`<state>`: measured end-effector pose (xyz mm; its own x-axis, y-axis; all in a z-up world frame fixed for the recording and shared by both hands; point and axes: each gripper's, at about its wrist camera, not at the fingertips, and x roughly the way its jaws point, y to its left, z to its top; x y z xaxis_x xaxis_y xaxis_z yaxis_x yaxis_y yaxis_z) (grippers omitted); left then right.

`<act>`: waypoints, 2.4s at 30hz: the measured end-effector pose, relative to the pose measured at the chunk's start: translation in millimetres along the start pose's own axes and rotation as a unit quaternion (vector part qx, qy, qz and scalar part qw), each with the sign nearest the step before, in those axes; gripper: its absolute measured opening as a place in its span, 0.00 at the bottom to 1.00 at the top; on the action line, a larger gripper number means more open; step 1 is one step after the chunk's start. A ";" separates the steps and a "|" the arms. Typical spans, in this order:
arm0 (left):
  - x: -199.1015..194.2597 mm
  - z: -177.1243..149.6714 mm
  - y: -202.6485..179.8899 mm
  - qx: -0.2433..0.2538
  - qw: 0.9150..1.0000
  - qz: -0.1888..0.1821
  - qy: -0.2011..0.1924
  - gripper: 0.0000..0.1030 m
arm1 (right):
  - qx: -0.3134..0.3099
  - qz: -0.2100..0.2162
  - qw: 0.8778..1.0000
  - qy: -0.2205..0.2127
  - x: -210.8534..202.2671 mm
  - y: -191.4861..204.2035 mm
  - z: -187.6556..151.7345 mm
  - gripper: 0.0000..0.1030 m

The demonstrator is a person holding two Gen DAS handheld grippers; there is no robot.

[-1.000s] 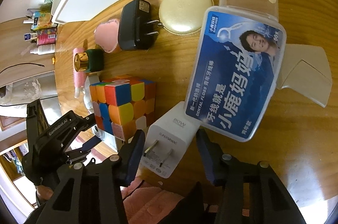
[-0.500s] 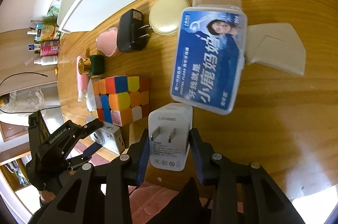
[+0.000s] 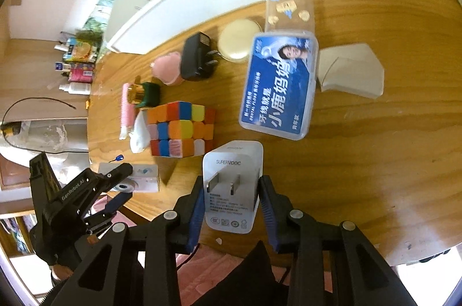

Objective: Organize rigid objects
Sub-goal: 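Grasp the white round-lens toy with the left gripper while the right gripper grasps the white charger, then lift the white toy and charger and carry both over the white bin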

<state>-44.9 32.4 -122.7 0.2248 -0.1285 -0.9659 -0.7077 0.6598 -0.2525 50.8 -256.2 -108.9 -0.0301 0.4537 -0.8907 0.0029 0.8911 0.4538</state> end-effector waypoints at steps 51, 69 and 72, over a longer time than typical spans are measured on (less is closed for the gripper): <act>-80.5 77.9 -159.1 0.284 0.919 -0.136 -0.236 0.60 | -0.228 -0.035 0.907 -0.351 -83.2 74.1 66.9 0.30; -5.1 108.6 -204.8 0.339 0.917 -0.119 -0.173 0.59 | -0.222 -0.046 0.911 -0.344 -40.0 71.4 119.8 0.30; 4.1 111.6 -208.5 0.343 0.919 -0.107 -0.162 0.59 | -0.212 -0.053 0.916 -0.337 -34.6 67.8 126.1 0.30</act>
<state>178.3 -23.0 -67.6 0.5767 -0.1560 -0.8019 -0.0602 0.9708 -0.2322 178.1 -210.1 -50.8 0.6155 0.3970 -0.6808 -0.3579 0.9105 0.2073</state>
